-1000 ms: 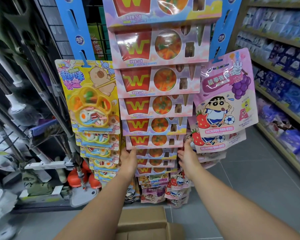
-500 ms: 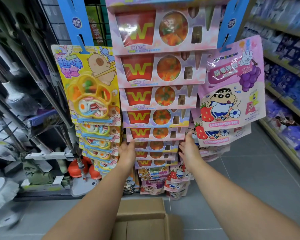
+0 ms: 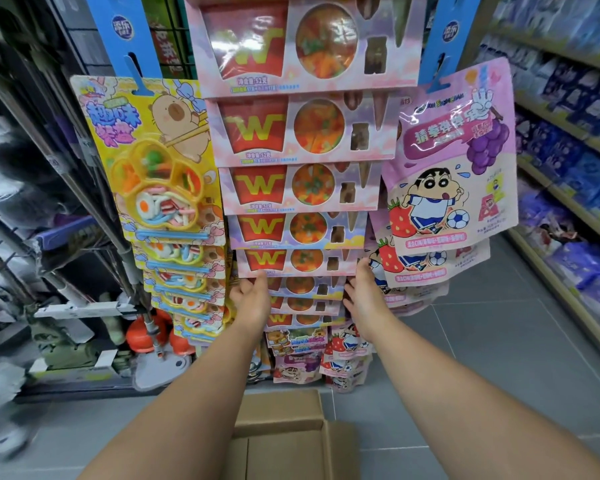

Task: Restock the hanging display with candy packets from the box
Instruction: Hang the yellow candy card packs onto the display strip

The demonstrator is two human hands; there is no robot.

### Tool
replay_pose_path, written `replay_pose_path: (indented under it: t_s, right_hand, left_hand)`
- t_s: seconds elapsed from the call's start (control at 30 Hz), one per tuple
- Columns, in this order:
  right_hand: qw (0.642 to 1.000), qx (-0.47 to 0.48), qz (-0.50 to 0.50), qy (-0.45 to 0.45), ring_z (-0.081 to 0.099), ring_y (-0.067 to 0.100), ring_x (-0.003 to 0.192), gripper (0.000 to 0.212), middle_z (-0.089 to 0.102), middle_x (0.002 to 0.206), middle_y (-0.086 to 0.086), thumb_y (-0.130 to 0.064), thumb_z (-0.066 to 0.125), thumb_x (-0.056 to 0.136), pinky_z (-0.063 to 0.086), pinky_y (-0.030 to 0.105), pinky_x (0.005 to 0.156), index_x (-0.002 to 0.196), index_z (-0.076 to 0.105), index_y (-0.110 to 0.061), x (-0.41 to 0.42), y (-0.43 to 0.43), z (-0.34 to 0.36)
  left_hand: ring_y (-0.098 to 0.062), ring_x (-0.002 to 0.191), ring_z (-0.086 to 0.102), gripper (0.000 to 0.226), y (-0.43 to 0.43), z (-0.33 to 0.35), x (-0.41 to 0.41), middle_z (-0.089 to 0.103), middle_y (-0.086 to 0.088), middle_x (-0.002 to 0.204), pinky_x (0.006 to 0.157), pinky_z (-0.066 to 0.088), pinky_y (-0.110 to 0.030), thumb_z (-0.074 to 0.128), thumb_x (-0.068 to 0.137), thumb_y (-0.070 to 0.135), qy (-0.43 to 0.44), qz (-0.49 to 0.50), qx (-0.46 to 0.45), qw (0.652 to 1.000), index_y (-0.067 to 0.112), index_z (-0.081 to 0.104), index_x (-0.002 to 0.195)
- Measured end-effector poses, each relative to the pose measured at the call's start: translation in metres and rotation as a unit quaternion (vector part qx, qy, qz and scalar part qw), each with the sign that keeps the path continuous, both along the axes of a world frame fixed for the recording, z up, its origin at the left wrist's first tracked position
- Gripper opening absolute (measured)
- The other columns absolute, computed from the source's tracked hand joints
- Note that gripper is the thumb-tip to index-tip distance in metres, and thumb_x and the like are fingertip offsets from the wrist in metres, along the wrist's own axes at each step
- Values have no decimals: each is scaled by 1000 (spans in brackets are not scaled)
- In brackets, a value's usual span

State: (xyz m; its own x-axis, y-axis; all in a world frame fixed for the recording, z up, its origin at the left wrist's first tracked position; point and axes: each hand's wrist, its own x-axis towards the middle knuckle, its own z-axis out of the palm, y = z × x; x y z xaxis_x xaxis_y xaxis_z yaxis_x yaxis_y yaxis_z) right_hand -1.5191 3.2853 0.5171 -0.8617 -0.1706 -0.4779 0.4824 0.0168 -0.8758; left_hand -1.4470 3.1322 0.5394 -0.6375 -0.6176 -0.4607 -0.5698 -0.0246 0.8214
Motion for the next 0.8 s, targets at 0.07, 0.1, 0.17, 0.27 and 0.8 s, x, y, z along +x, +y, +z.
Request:
replay_pose_path:
  t_s: [0.07, 0.1, 0.17, 0.27, 0.8]
  right_hand:
    - [1000, 2, 7, 1, 24, 22, 143, 102, 23, 157, -5, -90, 22, 54, 21, 55, 115, 145, 19, -45, 0, 0, 2]
    - [1000, 3, 9, 2, 25, 22, 143, 98, 23, 157, -5, -88, 22, 57, 21, 55, 114, 145, 19, -45, 0, -1, 3]
    - [1000, 1, 12, 0, 26, 22, 143, 95, 22, 157, -6, -87, 22, 60, 22, 55, 114, 145, 18, -45, 0, -1, 4]
    - [1000, -8, 5, 0, 24, 22, 143, 86, 20, 158, -5, -85, 21, 69, 21, 55, 115, 146, 16, -45, -1, 0, 3]
    - [995, 77, 13, 63, 34, 16, 127, 46, 35, 143, -4, -44, 18, 101, 25, 37, 105, 143, 21, -25, 22, 6, 5]
  left_hand:
    - [-33, 142, 23, 65, 4, 1, -3, 4, -8, 158, 115, 19, -48, 21, 100, 50, 0, 17, -3, 1000, 13, 11, 152]
    - [-33, 142, 23, 65, 7, 2, -3, 2, -8, 159, 115, 18, -47, 21, 100, 49, 2, 24, -3, 1000, 13, 11, 153]
    - [-33, 142, 23, 63, 11, 2, -5, 2, -8, 159, 115, 18, -45, 21, 101, 49, 15, 34, 8, 999, 13, 12, 153]
    - [-32, 140, 29, 65, 15, 2, -7, 13, -10, 157, 116, 23, -46, 29, 99, 51, 37, 66, 54, 996, 14, 16, 150]
    - [-31, 136, 32, 62, 18, -16, 0, 21, -11, 152, 111, 25, -44, 26, 99, 51, 29, 72, 41, 996, 10, 32, 145]
